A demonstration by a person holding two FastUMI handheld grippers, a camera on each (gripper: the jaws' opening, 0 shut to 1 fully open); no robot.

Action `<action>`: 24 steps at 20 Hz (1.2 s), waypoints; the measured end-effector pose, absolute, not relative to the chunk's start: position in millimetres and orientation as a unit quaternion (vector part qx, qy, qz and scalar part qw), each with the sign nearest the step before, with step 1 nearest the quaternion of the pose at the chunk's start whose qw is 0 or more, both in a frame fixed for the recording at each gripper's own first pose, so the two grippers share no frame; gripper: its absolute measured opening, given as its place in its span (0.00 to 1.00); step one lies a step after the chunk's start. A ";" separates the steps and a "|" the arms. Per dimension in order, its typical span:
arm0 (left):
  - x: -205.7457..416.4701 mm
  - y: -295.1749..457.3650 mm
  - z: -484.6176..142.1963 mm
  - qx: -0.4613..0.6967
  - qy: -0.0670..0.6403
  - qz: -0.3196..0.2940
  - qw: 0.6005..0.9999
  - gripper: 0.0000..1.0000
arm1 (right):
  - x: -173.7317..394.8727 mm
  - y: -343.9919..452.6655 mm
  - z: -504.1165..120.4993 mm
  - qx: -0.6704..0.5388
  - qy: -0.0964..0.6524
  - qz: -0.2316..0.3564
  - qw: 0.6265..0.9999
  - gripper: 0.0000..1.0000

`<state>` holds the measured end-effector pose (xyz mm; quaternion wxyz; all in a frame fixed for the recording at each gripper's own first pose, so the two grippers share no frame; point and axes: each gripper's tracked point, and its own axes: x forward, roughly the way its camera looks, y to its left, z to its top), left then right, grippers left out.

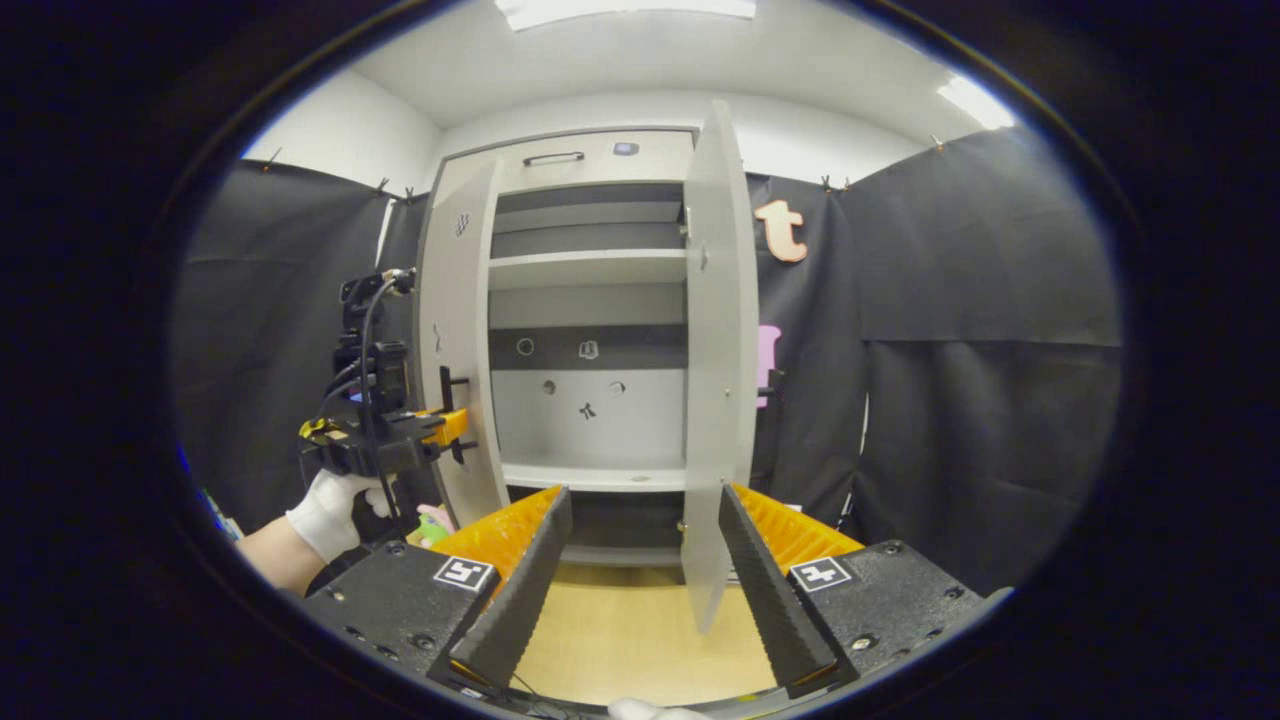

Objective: Open the right door of the double-door shoe cabinet with the right hand, and open the left door with the left hand.

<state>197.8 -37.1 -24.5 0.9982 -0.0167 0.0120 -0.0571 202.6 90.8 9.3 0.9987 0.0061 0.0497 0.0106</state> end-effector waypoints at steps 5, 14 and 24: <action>173.5 -8.6 -26.0 -0.036 0.014 -0.045 0.998 0.06 | 206.1 126.1 7.7 0.004 0.048 0.048 0.998 0.93; 146.1 71.2 -29.4 -0.011 0.009 0.027 1.000 0.00 | 218.2 176.9 1.3 0.001 0.054 0.107 0.993 0.93; 147.9 111.4 -32.9 -0.022 0.002 -0.019 1.000 0.00 | 234.6 178.7 -10.6 -0.001 0.066 0.115 0.991 0.93</action>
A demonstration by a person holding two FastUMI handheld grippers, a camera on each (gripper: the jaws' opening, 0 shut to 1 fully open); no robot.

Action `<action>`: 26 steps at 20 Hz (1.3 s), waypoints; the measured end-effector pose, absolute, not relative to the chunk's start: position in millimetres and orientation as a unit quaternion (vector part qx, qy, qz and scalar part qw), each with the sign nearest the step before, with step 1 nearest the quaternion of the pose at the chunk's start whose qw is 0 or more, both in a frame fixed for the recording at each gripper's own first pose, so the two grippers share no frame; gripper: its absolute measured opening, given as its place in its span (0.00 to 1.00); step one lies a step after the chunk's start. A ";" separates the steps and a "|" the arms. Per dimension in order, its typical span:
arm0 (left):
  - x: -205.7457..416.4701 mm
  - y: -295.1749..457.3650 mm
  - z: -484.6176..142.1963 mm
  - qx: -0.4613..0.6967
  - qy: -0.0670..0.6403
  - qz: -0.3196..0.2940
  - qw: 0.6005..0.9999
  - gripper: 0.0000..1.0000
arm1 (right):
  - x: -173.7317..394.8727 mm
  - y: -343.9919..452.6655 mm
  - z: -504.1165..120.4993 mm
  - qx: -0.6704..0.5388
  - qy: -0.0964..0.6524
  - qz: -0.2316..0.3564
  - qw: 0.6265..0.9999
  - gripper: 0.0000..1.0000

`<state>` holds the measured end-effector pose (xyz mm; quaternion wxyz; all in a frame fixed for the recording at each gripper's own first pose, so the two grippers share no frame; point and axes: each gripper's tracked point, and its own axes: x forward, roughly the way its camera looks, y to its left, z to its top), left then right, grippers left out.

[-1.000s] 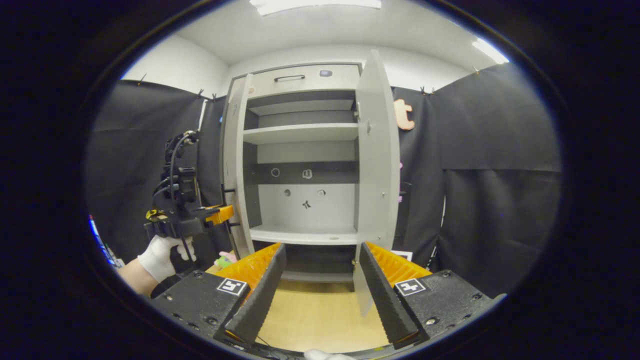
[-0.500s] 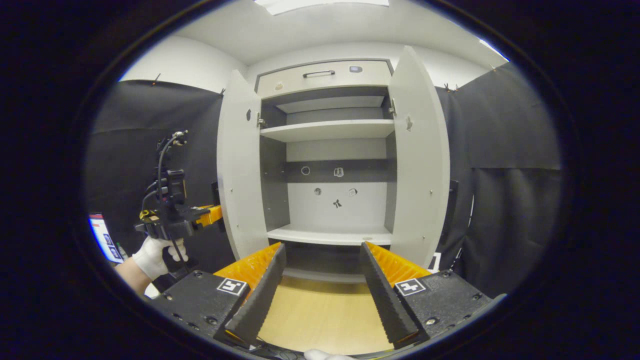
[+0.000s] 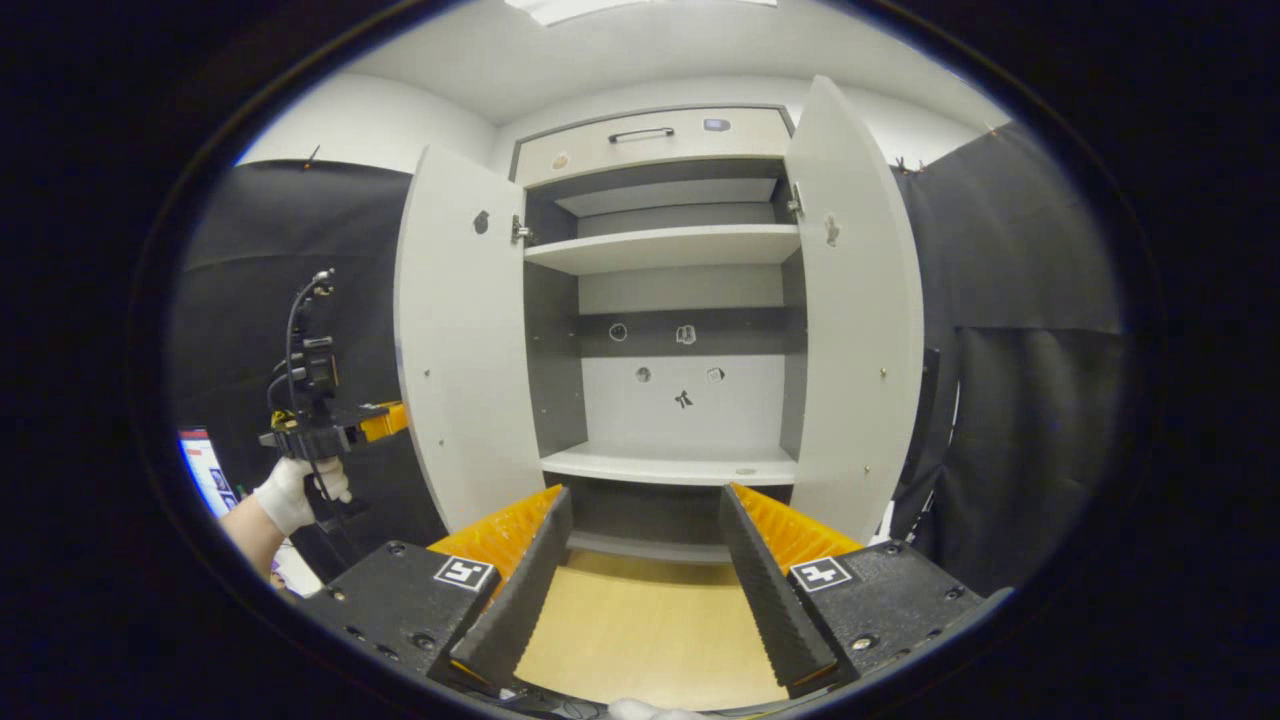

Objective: Open the right door of the double-door shoe cabinet with the right hand, and open the left door with the left hand.

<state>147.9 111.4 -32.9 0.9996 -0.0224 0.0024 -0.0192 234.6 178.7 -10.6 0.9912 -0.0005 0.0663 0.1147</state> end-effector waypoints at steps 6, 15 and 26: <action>150.8 111.8 -37.1 -0.004 0.007 -0.032 0.999 0.00 | 238.4 186.0 -10.5 -0.002 0.066 0.120 0.991 0.93; 151.2 114.6 -41.0 -0.014 0.015 -0.025 0.999 0.00 | 238.0 181.9 -10.9 -0.003 0.069 0.119 0.991 0.93; 123.2 148.8 -43.6 0.002 0.020 0.031 0.999 0.75 | 239.6 179.9 -6.7 -0.011 0.065 0.111 0.992 0.93</action>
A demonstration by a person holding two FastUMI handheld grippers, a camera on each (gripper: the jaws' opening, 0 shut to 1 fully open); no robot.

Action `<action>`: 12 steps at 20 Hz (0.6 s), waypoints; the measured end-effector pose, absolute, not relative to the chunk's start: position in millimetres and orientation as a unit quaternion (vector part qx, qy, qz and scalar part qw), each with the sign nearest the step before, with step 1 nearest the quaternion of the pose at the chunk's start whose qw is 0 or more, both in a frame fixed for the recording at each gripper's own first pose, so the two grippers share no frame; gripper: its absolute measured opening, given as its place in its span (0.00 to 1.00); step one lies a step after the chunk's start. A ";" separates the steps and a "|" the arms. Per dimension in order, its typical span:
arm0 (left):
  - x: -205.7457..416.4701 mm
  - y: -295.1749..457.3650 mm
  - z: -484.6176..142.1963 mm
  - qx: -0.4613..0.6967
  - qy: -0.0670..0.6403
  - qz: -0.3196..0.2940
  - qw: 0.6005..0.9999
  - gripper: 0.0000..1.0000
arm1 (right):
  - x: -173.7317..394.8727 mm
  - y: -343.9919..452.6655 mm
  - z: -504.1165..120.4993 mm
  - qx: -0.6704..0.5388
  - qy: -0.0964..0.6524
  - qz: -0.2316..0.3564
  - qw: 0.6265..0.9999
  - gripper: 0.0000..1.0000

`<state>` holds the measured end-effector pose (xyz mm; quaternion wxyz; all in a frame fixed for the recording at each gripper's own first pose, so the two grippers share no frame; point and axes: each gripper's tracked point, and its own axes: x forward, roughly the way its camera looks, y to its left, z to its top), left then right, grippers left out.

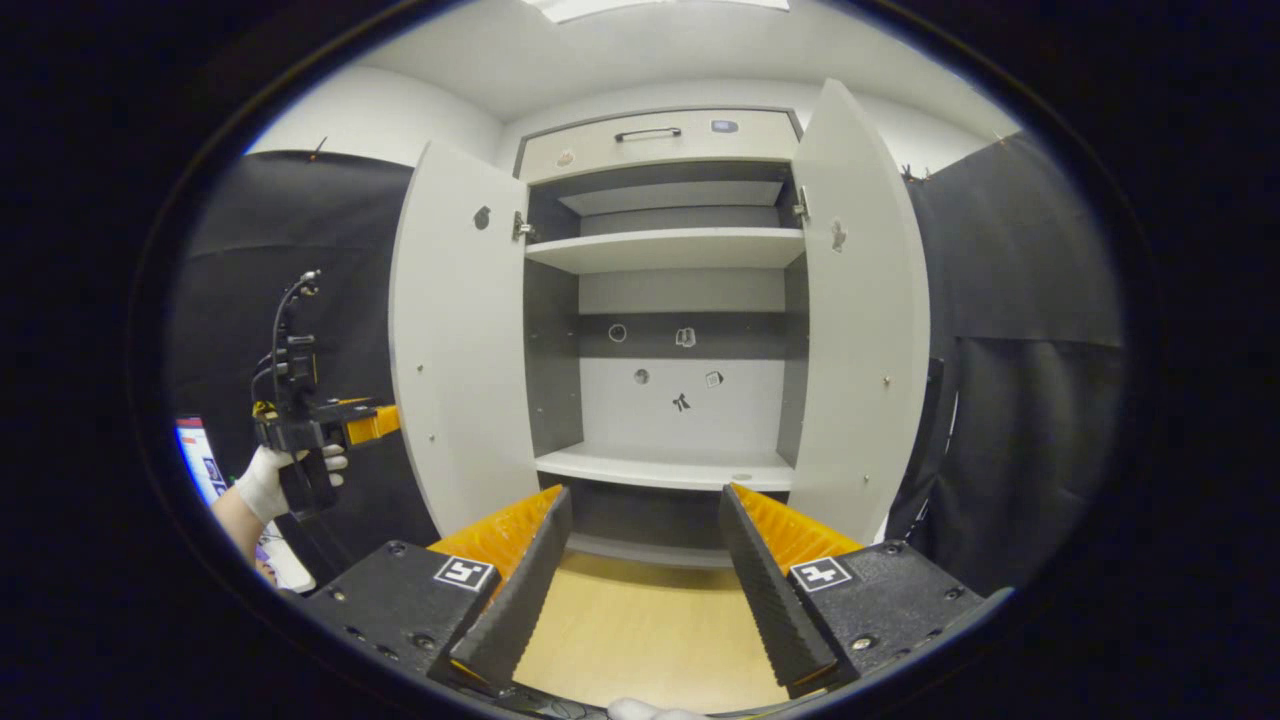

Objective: Open the right door of the double-door shoe cabinet with the right hand, and open the left door with the left hand.

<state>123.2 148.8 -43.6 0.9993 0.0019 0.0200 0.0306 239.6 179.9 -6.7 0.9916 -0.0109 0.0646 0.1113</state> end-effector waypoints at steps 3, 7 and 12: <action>104.3 150.3 -38.9 -0.009 0.012 0.042 0.999 0.97 | 241.5 180.5 -7.2 -0.009 0.064 0.112 0.992 0.93; 74.3 152.8 -39.5 -0.023 0.013 0.071 0.997 0.97 | 245.1 181.4 -7.1 -0.009 0.066 0.112 0.991 0.93; 46.3 153.9 -27.1 -0.033 0.017 0.110 0.993 0.95 | 251.5 182.2 -0.6 -0.008 0.062 0.110 0.992 0.93</action>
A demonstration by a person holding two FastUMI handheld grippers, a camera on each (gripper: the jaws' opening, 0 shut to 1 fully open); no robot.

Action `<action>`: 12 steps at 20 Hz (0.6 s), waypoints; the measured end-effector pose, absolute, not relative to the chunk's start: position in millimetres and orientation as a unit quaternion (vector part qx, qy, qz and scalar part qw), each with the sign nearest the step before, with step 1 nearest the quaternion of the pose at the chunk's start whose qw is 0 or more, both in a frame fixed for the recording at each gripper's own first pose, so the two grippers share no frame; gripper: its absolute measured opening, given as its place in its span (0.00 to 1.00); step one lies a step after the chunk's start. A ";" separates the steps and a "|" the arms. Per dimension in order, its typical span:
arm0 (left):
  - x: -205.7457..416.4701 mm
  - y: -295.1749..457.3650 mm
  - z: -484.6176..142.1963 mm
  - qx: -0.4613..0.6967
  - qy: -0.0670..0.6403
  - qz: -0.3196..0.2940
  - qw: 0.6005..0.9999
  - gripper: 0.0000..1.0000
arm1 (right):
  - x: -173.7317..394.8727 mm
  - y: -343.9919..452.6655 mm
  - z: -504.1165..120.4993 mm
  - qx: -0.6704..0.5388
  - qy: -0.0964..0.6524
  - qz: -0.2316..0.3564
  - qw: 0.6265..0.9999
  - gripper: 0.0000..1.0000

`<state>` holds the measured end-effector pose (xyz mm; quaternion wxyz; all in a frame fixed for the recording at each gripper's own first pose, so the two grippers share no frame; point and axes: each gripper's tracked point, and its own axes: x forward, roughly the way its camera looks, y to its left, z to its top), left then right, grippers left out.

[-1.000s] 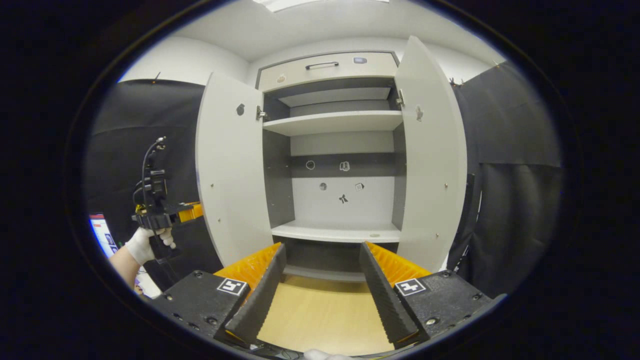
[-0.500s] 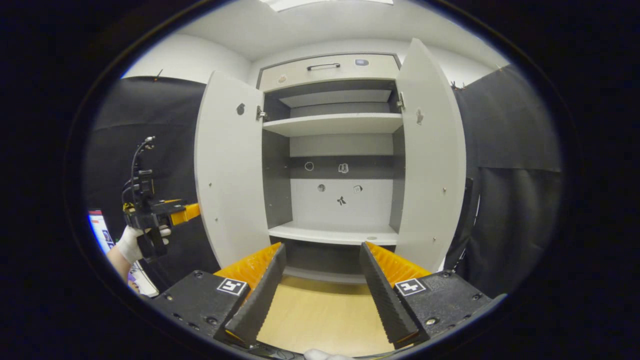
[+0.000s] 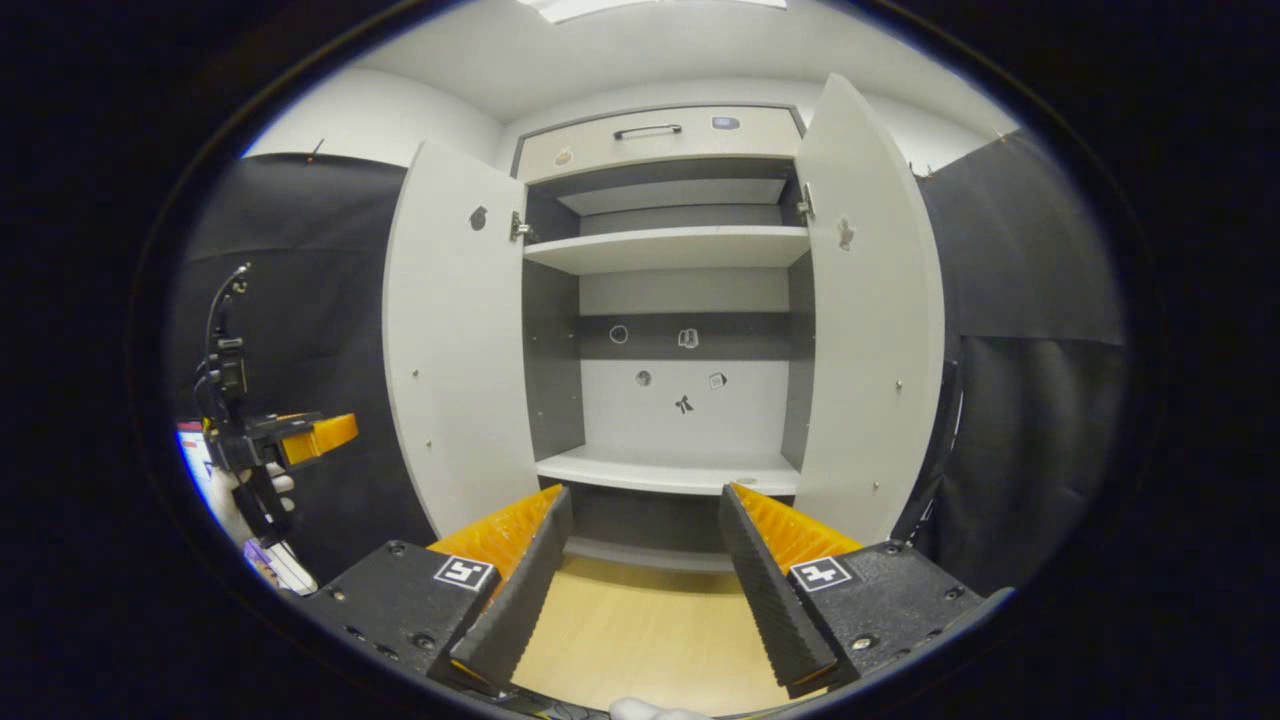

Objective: Open the right door of the double-door shoe cabinet with the right hand, and open the left door with the left hand.

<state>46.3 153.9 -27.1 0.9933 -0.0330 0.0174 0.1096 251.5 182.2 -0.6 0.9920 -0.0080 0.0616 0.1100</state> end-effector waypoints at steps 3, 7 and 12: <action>43.9 141.6 -5.7 -0.021 0.001 0.112 0.993 0.95 | 252.6 178.2 5.4 -0.006 0.055 0.107 0.993 0.93; 50.7 113.7 17.2 -0.014 -0.009 0.096 0.995 0.95 | 254.2 162.2 19.7 -0.013 0.038 0.085 0.996 0.93; 59.1 68.6 24.9 0.001 -0.010 0.076 0.997 0.95 | 257.9 126.7 35.1 -0.006 0.023 0.037 0.999 0.93</action>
